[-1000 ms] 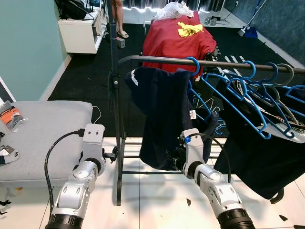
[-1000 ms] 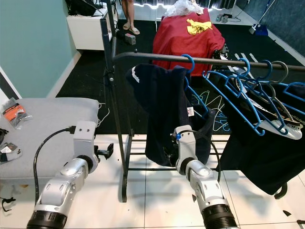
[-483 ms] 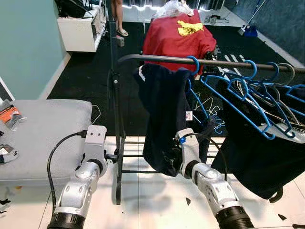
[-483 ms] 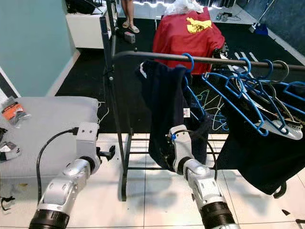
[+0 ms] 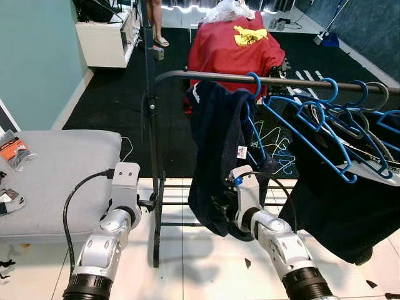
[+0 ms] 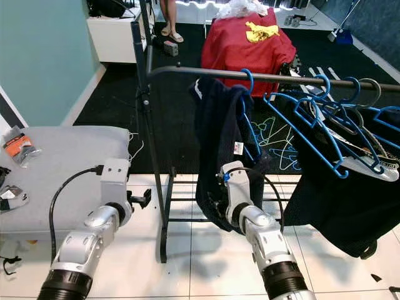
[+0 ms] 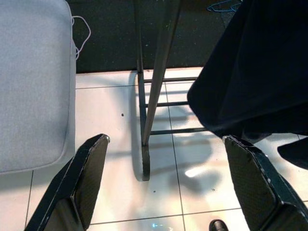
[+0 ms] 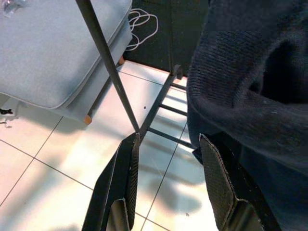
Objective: Hang hanger
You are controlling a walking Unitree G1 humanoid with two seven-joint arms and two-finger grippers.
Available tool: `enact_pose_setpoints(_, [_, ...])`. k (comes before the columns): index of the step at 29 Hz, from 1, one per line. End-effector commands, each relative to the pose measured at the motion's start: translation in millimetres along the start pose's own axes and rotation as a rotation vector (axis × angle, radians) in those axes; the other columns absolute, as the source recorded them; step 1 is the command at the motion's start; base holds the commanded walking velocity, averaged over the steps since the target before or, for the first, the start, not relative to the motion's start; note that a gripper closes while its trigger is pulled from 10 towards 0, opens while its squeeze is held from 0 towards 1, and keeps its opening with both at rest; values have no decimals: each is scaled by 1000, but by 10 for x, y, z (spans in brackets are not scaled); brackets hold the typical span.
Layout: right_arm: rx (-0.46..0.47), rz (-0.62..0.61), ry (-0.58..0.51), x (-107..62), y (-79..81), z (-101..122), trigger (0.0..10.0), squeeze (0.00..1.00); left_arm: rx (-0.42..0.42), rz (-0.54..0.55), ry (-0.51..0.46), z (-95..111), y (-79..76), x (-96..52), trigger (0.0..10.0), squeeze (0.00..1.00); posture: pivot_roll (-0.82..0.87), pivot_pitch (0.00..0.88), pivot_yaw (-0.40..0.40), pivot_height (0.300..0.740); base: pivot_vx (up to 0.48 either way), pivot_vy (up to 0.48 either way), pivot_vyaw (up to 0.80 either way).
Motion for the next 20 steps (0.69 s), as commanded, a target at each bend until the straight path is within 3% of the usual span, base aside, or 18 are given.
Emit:
enact_pose_setpoints(1, [1,11,-7,-4,8,38,10000,0,-10,3,20,-49,-7,1,10000,0,-20,119,-34,740,0,0,0])
enact_pose_setpoints(11, [-9,-17,12,60,-37,3,10000,0,-23,6,26,-27,-23,92,10000,0,-27,101,-53,740,0,0,0])
enact_pose_setpoints(20, [8,-5,60,58,-43,-102,10000,0,-24,25,36,-87,-13,66,10000,0,-26,90,-71,740,0,0,0])
Point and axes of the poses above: a point about 5 cm out from each wrist's last joint towards the gripper, its own x axis pointing out of the wrist towards the gripper, its own z axis along the axis of the wrist's last joint, y = z × x, the point moved 1 cm from there along x, pointing out of the wrist towards the gripper, and after that the axes turned 4 degrees about -x, right-handed, at the moved point
